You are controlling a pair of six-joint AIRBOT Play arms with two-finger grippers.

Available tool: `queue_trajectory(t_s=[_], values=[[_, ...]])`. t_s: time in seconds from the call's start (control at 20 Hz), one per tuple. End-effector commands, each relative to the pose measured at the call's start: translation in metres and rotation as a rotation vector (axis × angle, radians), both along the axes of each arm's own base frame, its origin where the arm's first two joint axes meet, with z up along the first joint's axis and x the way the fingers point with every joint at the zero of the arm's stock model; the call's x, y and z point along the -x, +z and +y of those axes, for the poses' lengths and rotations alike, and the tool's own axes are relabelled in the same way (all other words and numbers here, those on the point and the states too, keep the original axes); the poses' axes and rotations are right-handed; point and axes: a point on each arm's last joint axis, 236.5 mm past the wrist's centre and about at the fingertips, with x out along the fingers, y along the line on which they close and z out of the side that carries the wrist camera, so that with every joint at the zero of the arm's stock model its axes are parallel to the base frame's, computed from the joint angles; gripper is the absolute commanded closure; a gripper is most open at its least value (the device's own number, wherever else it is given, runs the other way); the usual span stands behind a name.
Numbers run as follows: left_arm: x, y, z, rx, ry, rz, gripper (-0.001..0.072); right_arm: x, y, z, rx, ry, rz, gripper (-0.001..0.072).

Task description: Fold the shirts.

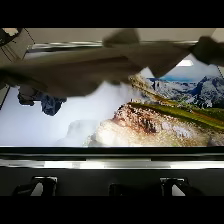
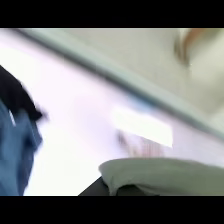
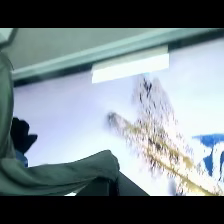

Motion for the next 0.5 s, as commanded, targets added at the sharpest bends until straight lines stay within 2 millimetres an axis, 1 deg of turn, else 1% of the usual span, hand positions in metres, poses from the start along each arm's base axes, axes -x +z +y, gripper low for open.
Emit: queue_trajectory(t_s=[0.0,0.05,0.1,0.15,0.2,0.25,0.3,0.35,0.4,0.45], values=[[0.065,0.112,0.023,-0.090,0.162,-0.282,0.0685,0.075,0.093,-0.003,0.046,-0.076,-0.275,0.0667],[0.074,0.131,0.017,-0.090,0.154,-0.336,0.0685,0.089,0.103,0.000,0.054,-0.076,-0.306,0.0667],[0.080,0.143,0.015,-0.095,0.156,-0.373,0.0684,0.100,0.109,0.002,0.062,-0.077,-0.325,0.0667],[0.083,0.150,0.014,-0.099,0.157,-0.392,0.0684,0.110,0.111,0.004,0.075,-0.078,-0.329,0.0667],[0.084,0.151,0.014,-0.101,0.159,-0.396,0.0684,0.117,0.107,0.005,0.090,-0.074,-0.309,0.0667],[0.082,0.149,0.015,-0.100,0.158,-0.387,0.0684,0.121,0.093,0.006,0.106,-0.067,-0.254,0.0667],[0.077,0.146,0.016,-0.097,0.156,-0.372,0.0684,0.124,0.074,0.007,0.107,-0.058,-0.169,0.0667],[0.072,0.140,0.018,-0.095,0.153,-0.349,0.0684,0.126,0.044,0.006,0.105,-0.053,-0.040,0.0667],[0.063,0.128,0.019,-0.110,0.141,-0.302,0.0683,0.132,0.007,0.006,0.103,-0.034,0.127,0.0667],[0.052,0.112,0.020,-0.124,0.122,-0.240,0.0683,0.138,-0.027,0.006,0.098,-0.015,0.276,0.0667]])
